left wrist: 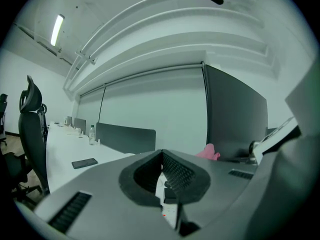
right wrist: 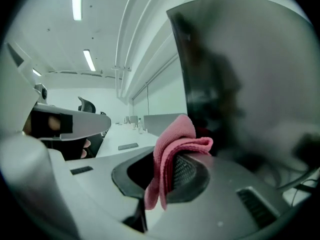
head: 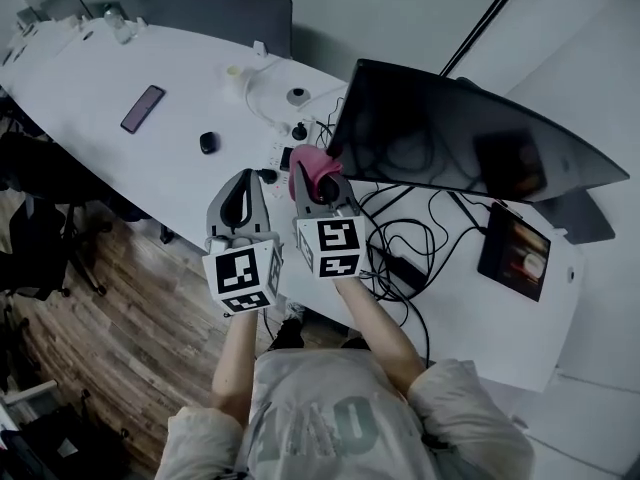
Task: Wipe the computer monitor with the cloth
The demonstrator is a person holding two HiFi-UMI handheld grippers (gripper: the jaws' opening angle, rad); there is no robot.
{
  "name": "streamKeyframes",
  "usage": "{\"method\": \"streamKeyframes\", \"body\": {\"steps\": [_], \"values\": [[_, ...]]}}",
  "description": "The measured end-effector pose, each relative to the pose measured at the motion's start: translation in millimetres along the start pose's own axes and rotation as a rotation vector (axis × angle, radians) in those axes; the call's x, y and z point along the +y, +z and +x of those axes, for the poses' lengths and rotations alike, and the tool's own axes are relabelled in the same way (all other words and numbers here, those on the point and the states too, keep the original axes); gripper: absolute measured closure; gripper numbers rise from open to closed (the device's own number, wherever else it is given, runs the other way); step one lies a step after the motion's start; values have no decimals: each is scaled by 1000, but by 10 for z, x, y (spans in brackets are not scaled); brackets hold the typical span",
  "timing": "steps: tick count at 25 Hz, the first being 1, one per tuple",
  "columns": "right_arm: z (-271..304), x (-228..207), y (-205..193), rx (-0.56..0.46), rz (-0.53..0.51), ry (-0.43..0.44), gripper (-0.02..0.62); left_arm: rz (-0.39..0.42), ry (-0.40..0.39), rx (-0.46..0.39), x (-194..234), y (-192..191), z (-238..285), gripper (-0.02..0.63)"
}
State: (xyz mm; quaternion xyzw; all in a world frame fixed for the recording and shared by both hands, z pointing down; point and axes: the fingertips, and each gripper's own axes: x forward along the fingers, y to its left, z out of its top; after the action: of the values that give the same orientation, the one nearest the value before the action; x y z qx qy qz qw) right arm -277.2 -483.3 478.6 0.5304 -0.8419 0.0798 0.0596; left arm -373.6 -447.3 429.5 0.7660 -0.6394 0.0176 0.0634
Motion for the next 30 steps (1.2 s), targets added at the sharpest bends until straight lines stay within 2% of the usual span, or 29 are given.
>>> {"method": "streamKeyframes", "body": {"steps": [9,14,18,25,30], "values": [[-255,119,1088,-196,-49,34,548,29,-21,-123,-107,730,-84,591],[-452,204,1818,-342,-67,46,548,74,-29,-211,-191,1197,-184,591],[-594,241,2235,-412,-117,42,548,123,-45,-260,-288,1535,-204,591],[-766,240,2558,-467,-97,64,548,165,-35,-355,-384,2021,-343,591],[-766,332,2496,-421,-119,121,548,153,-3,-379,-469,2136,-480,591]]}}
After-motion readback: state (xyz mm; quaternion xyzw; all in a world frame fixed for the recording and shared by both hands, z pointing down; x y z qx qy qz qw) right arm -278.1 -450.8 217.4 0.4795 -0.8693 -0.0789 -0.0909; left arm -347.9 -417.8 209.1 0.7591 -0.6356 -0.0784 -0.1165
